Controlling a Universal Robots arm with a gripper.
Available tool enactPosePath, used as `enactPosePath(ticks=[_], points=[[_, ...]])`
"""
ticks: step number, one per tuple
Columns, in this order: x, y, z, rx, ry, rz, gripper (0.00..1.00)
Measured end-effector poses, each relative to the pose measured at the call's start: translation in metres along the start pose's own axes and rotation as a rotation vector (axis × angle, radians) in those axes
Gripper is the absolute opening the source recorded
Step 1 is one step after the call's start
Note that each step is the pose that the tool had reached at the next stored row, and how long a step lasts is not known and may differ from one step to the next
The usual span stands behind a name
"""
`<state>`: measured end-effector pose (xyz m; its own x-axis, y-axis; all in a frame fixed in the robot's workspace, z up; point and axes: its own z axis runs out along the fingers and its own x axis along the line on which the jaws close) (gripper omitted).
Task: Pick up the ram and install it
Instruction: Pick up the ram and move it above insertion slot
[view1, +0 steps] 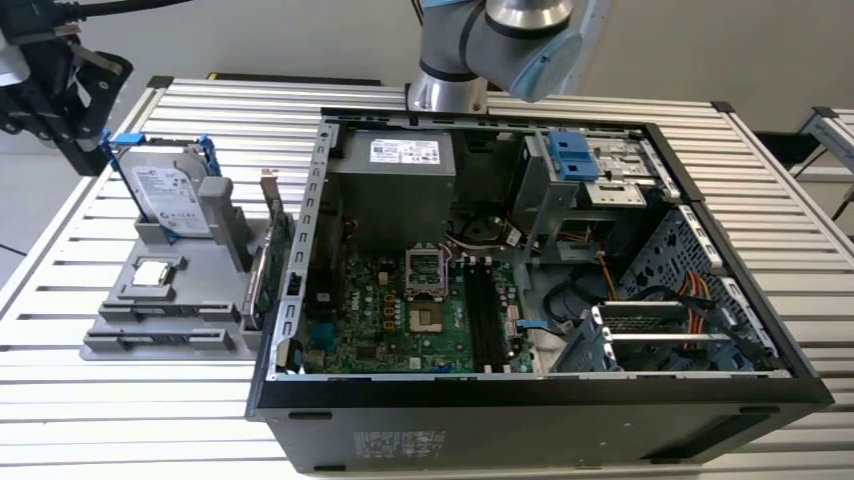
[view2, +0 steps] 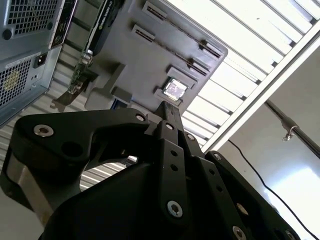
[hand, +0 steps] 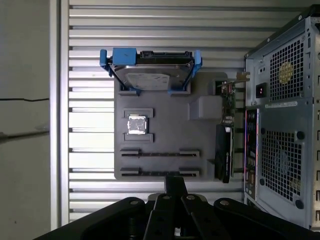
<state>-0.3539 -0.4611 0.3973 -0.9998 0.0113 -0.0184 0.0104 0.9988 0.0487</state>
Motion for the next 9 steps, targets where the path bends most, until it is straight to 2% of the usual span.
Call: enactPosePath(ticks=[9], points=[[0.0000, -0.0030, -0.0001, 0.0000, 0.0000, 0.000, 0.00]])
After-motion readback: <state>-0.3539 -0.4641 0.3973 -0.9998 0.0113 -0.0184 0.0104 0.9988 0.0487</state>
